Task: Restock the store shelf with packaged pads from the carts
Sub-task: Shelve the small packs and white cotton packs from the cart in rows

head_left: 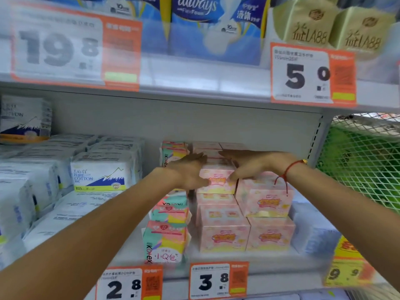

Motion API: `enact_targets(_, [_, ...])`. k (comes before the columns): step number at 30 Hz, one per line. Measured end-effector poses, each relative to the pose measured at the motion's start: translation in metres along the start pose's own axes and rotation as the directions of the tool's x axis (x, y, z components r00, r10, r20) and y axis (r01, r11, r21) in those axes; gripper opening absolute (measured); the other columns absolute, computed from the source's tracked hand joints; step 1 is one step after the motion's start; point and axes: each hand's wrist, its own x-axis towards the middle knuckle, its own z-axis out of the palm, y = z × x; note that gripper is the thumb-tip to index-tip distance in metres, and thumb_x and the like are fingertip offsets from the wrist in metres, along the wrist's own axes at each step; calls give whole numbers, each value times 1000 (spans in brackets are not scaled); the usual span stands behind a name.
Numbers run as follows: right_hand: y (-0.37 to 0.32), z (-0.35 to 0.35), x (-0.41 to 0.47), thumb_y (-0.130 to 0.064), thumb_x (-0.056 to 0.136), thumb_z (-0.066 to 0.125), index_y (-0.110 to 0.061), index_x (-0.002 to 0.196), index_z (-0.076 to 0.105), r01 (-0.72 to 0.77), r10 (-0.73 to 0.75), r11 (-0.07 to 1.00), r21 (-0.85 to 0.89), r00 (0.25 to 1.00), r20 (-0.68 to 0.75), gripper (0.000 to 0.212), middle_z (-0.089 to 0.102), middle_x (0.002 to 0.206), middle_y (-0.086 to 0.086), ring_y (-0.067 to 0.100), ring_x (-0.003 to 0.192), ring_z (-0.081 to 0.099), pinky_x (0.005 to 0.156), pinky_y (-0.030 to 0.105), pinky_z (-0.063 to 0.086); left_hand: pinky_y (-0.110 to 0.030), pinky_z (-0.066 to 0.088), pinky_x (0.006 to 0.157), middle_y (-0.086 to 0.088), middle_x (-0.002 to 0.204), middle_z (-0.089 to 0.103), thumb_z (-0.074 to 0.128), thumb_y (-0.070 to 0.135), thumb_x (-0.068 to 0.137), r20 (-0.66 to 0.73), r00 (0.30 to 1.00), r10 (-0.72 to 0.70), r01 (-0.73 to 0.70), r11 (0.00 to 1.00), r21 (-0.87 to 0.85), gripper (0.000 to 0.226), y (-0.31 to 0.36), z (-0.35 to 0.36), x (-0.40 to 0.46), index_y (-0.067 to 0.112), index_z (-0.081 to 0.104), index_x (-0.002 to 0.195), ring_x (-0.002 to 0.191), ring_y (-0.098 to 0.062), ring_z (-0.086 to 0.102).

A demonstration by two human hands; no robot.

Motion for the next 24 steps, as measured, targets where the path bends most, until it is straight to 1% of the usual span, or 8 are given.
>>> enact_targets(3, [3, 3, 8, -34, 87, 61, -15, 145, 29, -10, 10, 1000, -26, 1000, 0, 69, 35, 150, 5, 25, 134, 37, 112, 37, 31, -39, 28, 114, -1, 158, 16, 48, 47, 93, -2, 1000, -7, 7, 999, 53, 74, -4, 3, 5, 16, 13, 151, 144, -19, 19])
enact_targets(5, [5, 5, 13, -35, 88, 59, -16, 146, 27, -11, 11, 1000, -10, 1000, 6, 69, 33, 151, 5, 24, 136, 35, 112, 37, 30, -37, 29, 113, 0, 157, 18, 49, 46, 93, -10, 1000, -11, 11, 997, 70, 74, -7, 3, 8, 19, 12, 151, 143, -19, 21])
enact_targets(8, [5, 8, 20, -34, 89, 58, -16, 146, 25, -1, 1, 999, 35, 1000, 2, 68, 34, 150, 5, 25, 134, 37, 111, 38, 32, -36, 36, 107, -1, 151, 32, 52, 44, 91, -31, 999, -22, 24, 996, 82, 68, -11, 1, 13, 19, 23, 147, 136, -22, 34])
enact_targets(11, [5, 8, 26, -36, 88, 59, -16, 144, 28, -14, 14, 999, 38, 1000, 0, 67, 39, 147, 6, 26, 130, 41, 109, 40, 35, -38, 38, 107, -2, 150, 34, 54, 43, 90, -35, 999, -19, 23, 994, 108, 67, -13, 1, 16, 18, 26, 146, 135, -22, 36])
enact_targets(15, [5, 8, 29, -34, 86, 61, -18, 146, 26, -14, 15, 999, 44, 1000, -20, 71, 36, 149, 4, 24, 133, 39, 110, 38, 33, -38, 42, 102, -2, 146, 38, 58, 42, 88, -26, 1000, -11, 15, 991, 134, 64, -14, -2, 22, 18, 33, 142, 130, -23, 41])
enact_targets(18, [4, 6, 24, -32, 84, 68, -25, 149, 21, 8, 1, 996, 92, 996, -89, 81, 30, 153, 1, 22, 136, 34, 111, 34, 32, -38, 43, 100, -3, 142, 43, 61, 46, 85, -13, 1000, -15, 17, 988, 151, 65, -13, -6, 26, 17, 40, 138, 126, -24, 45])
enact_targets(20, [5, 4, 22, -31, 80, 72, -28, 147, 26, 13, -1, 996, 89, 991, -131, 81, 34, 150, 1, 22, 132, 38, 106, 31, 35, -36, 44, 98, -3, 139, 45, 63, 49, 83, -19, 1000, -13, 16, 987, 158, 67, -14, -9, 27, 17, 41, 137, 124, -24, 46])
enact_targets(24, [8, 3, 21, -32, 78, 75, -29, 143, 36, 0, 8, 998, 65, 992, -128, 76, 46, 135, 2, 21, 121, 46, 97, 30, 41, -33, 41, 96, -2, 139, 43, 66, 51, 80, -29, 1000, -6, 10, 989, 148, 72, -15, -12, 29, 19, 40, 139, 126, -23, 45])
